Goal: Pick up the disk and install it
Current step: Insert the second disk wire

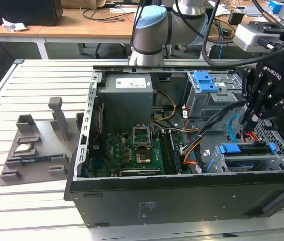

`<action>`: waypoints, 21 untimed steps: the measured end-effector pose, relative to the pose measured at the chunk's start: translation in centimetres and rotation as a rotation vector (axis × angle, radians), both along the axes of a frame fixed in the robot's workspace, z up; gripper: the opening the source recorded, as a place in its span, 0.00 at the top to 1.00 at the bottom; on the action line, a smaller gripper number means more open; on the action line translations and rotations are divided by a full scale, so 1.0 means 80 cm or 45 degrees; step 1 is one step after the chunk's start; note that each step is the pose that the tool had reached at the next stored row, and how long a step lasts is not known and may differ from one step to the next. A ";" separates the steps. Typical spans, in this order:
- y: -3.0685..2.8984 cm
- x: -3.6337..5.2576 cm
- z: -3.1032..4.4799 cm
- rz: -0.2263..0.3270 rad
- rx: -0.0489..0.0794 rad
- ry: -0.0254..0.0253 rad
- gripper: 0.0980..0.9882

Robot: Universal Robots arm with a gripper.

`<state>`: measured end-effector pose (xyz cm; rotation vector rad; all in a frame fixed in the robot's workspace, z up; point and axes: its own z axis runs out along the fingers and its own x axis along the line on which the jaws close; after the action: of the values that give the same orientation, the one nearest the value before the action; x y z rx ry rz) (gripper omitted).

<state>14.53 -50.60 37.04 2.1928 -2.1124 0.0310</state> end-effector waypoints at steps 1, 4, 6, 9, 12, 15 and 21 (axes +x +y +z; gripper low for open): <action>-0.0055 0.000 -0.0003 0.000 -0.002 0.0000 0.93; -0.0182 0.002 -0.0076 0.000 -0.004 0.0001 0.93; -0.0209 0.004 -0.0137 0.000 -0.006 0.0000 0.93; -0.0227 0.007 -0.0200 0.001 -0.007 0.0000 0.93; -0.0228 0.010 -0.0230 0.001 -0.008 0.0001 0.93; -0.0227 0.014 -0.0244 0.001 -0.007 0.0001 0.93; -0.0228 0.015 -0.0291 0.001 -0.008 0.0001 0.93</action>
<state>15.76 -52.42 34.72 2.1902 -2.1086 0.0373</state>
